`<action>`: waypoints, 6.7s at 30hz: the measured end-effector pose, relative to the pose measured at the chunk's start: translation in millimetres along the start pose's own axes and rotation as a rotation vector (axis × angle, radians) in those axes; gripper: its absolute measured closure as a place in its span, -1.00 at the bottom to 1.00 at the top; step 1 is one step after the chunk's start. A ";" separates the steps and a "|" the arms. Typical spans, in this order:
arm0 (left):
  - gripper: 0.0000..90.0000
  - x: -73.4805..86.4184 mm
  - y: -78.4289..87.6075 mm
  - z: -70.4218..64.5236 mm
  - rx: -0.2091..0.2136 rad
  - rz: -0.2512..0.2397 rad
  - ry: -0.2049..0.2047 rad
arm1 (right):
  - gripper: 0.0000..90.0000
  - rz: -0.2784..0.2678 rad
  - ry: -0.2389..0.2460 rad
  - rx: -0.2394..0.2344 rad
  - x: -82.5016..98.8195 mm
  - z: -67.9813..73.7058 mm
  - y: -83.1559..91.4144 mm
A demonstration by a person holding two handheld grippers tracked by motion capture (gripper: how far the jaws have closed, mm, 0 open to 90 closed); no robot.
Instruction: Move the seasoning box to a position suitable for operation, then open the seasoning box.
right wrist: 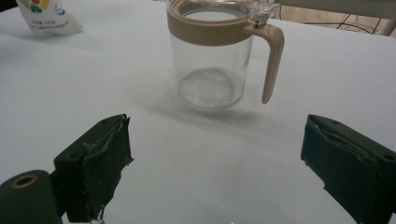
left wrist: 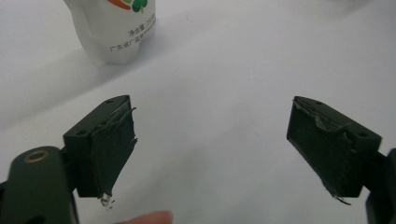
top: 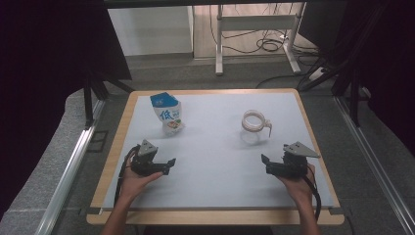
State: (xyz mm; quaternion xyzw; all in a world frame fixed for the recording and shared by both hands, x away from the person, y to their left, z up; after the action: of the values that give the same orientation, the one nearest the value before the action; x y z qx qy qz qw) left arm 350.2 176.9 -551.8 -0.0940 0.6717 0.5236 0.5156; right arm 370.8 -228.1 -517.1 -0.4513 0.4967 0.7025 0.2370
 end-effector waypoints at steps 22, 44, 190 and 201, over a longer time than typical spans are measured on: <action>-0.61 7.6 10.0 -17.0 0.069 0.043 -0.031 | -0.80 -0.008 0.052 -0.036 -11.6 10.6 15.3; -0.63 10.4 2.3 -0.8 0.140 0.037 0.064 | -0.96 0.160 0.081 -0.121 -100.7 1.4 -96.3; -0.29 5.7 11.4 -3.9 0.088 -0.030 0.029 | 0.99 -0.021 0.032 -0.103 -37.2 7.1 34.3; -0.09 2.3 7.4 -11.7 0.100 -0.029 0.037 | 1.00 -0.007 0.043 -0.081 -27.3 4.4 32.8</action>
State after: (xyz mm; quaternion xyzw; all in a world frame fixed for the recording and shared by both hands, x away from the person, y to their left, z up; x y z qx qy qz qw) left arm 337.3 171.7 -550.1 -0.0875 0.7050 0.4798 0.5149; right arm 356.5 -233.9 -477.0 -0.4772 0.4712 0.7115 0.2100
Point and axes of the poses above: each handheld gripper's, and its own axes: y roughly backward along the jaws, x roughly out of its underside, z roughly to its left, the point moved 6 cm from there along -y, roughly forward along the jaws, and after that the axes turned 9 degrees about -y, right-handed, at the moved point
